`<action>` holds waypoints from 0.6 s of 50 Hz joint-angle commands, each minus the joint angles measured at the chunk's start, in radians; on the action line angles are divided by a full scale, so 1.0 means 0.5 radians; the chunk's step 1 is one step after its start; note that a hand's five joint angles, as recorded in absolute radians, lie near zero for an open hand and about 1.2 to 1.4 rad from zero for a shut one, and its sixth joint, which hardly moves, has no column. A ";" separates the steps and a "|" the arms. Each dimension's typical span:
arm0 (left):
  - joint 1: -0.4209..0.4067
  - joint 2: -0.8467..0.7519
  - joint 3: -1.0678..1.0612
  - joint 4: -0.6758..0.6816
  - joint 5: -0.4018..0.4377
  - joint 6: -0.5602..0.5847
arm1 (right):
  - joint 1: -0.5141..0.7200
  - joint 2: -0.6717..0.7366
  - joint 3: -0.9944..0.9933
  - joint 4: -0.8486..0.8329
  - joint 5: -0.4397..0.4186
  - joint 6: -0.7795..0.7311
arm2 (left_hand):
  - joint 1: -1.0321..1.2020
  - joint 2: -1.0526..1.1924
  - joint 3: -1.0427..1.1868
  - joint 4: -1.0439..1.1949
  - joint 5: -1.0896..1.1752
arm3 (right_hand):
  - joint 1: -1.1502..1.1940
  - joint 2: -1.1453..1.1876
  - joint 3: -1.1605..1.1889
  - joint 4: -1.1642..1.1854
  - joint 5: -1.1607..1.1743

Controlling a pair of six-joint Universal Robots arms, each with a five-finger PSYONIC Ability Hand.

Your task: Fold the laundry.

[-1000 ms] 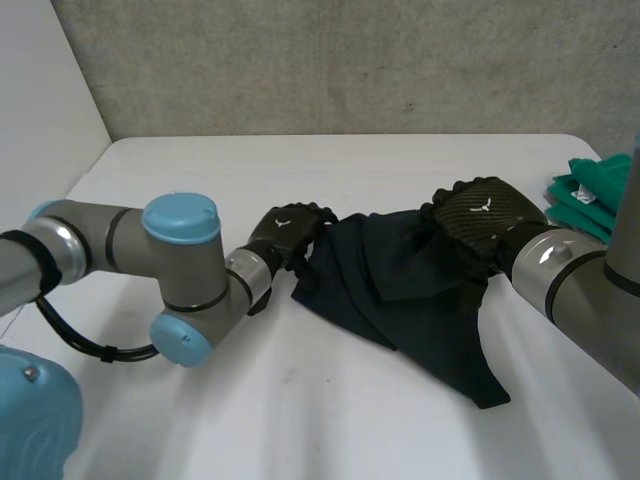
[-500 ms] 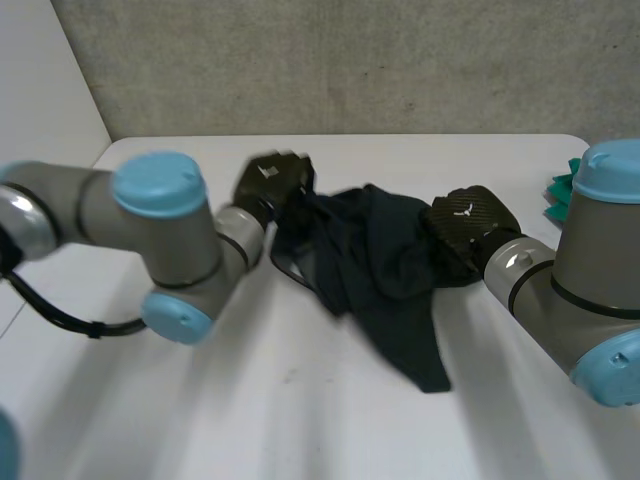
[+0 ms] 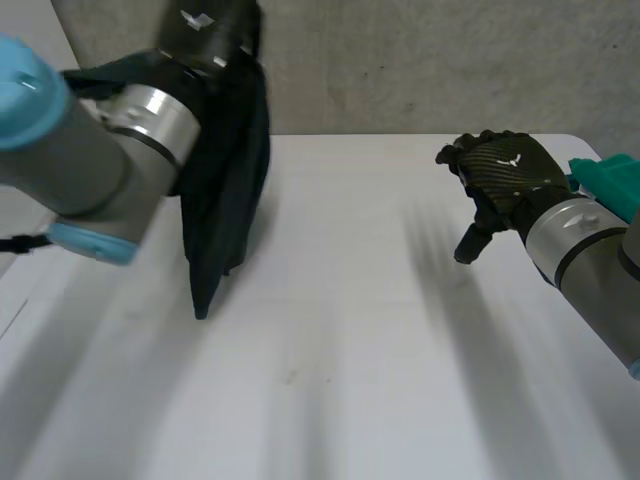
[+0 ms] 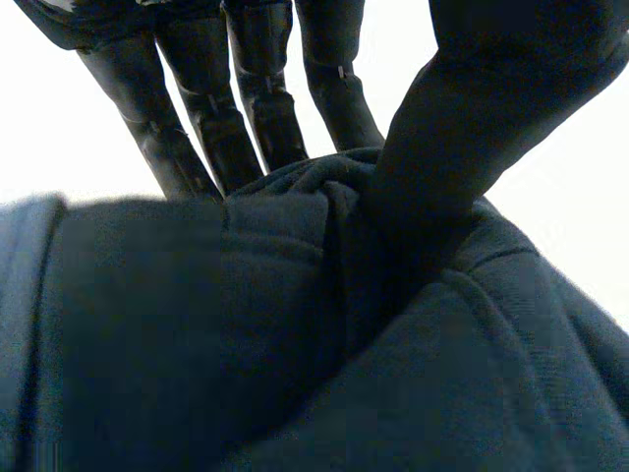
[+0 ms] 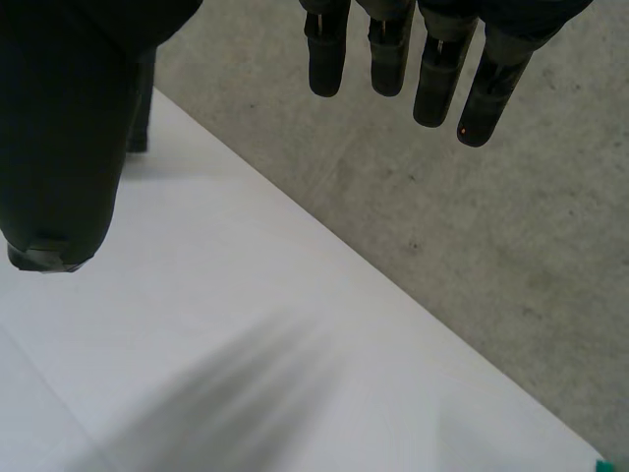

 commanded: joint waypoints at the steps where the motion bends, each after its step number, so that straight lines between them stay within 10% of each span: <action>1: -0.453 -0.316 -0.060 -0.023 0.049 0.003 | -0.119 0.009 0.049 -0.002 0.001 -0.011 | 0.531 0.412 0.502 0.387 0.551 | -0.049 -0.089 -0.078 -0.116 -0.125; 10: -0.726 -0.528 -0.076 -0.035 0.089 0.003 | -0.306 0.006 0.015 -0.011 -0.008 -0.017 | -1.810 -1.929 -1.839 -1.954 -1.790 | -0.049 -0.089 -0.078 -0.116 -0.125; 30: -0.097 0.338 -0.511 -0.066 0.080 0.003 | 0.030 0.015 -0.015 0.127 -0.125 -0.302 | -1.840 -1.960 -1.869 -1.985 -1.820 | -0.049 -0.089 -0.078 -0.116 -0.125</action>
